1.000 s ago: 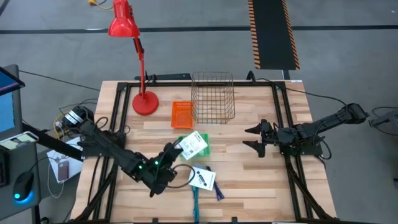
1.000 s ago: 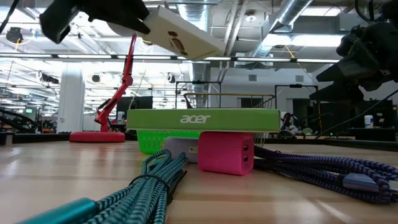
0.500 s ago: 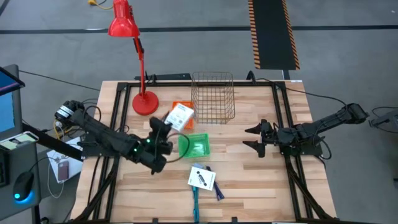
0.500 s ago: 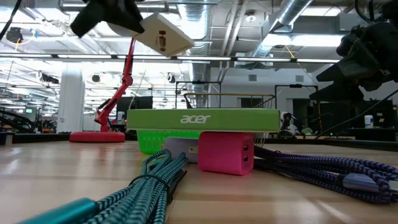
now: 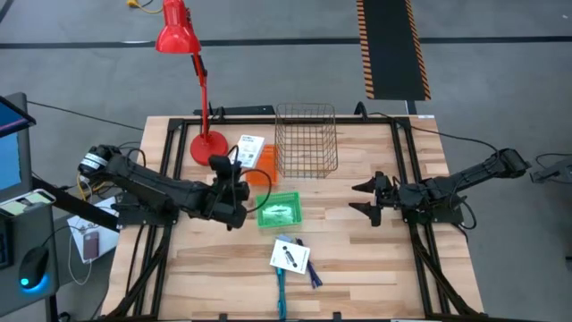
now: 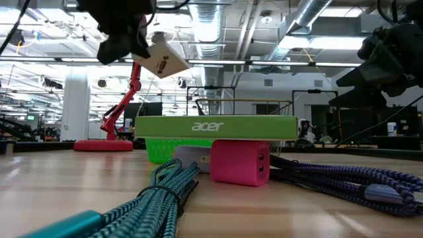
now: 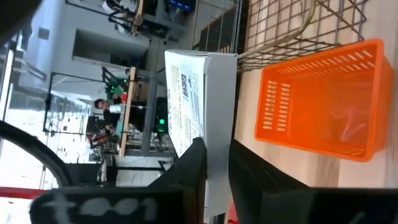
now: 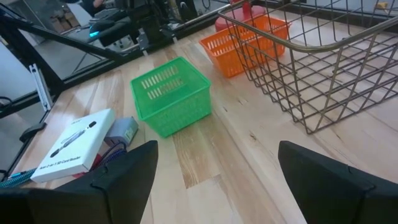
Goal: Pick and place items into bin
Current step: Put the top card reader box into the green bin
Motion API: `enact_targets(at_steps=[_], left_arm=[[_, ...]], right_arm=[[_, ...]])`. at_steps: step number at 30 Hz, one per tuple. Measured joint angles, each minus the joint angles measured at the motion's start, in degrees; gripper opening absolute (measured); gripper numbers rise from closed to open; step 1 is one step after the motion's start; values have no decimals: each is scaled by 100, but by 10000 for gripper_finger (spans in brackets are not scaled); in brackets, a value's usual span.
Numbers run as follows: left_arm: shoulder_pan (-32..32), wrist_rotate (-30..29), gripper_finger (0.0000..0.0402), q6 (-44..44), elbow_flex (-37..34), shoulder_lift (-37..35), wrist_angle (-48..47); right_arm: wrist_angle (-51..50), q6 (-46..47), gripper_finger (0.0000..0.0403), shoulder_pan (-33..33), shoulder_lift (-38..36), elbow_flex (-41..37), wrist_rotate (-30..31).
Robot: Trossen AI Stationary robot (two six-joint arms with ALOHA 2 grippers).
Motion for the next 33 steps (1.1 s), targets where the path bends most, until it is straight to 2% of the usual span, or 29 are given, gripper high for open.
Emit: enact_targets(at_steps=[10,18,24,33], left_arm=[[179,334,35,-172,-288,7,189],[177,674,35,123,-290,7,233],[42,987,35,790,-291,7,510],[-614,1393,30,2331,-291,7,1796]], right_arm=[[0,0,327,0,-1,0,2],[0,0,327,0,-2,0,2],[-2,0,327,0,-1,0,2],[-2,0,327,0,0,2,2]])
